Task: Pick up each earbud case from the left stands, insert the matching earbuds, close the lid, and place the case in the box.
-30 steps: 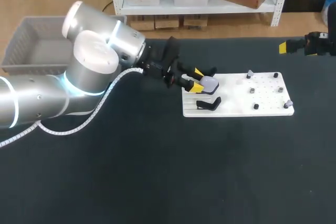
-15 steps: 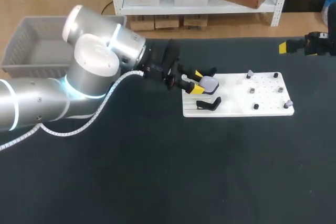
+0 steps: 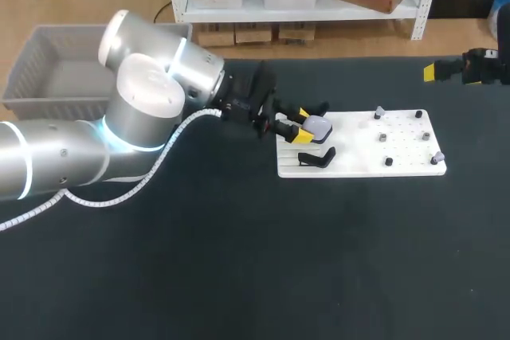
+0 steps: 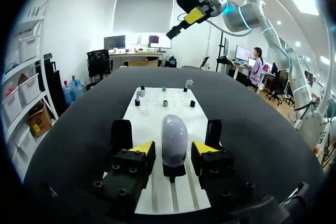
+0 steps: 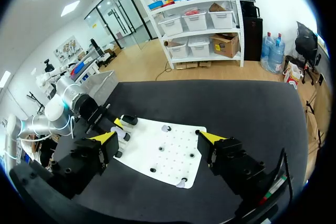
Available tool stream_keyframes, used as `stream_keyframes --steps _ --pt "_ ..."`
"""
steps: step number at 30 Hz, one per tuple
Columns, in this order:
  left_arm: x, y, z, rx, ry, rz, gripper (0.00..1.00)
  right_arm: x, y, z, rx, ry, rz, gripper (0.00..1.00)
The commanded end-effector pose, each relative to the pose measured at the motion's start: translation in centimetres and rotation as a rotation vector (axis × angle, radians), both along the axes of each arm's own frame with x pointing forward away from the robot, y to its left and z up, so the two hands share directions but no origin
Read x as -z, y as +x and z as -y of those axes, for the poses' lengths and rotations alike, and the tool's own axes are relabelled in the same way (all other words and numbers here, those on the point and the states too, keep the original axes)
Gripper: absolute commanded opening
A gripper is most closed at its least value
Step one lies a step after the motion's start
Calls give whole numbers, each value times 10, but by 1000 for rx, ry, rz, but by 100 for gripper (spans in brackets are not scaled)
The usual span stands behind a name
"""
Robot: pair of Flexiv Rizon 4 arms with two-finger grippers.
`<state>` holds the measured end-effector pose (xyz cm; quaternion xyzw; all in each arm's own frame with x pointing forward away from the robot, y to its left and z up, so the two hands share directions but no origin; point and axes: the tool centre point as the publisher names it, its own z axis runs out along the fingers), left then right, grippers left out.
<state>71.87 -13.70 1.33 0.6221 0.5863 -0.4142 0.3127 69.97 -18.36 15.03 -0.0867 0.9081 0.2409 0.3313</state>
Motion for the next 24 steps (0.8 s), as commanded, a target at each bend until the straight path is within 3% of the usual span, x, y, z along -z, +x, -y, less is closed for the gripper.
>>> stream_keyframes --steps 1,5,7,8,15,21,24 --pt "2 1 2 5 2 0 44 0 0 1 -4 3 0 100" --pt "3 1 3 7 7 -1 40 0 0 1 -4 3 0 100" --pt "3 1 3 6 9 0 5 0 0 1 -4 3 0 100" --pt "4 1 2 5 8 0 0 0 0 1 -4 3 0 100" --pt "-12 -2 -7 -2 -3 37 0 0 0 1 -4 3 0 100" --pt "-41 -10 -23 -34 -87 62 0 0 0 1 -4 3 0 100" --pt "-60 -15 -26 -44 -173 66 0 0 0 1 -4 3 0 100"
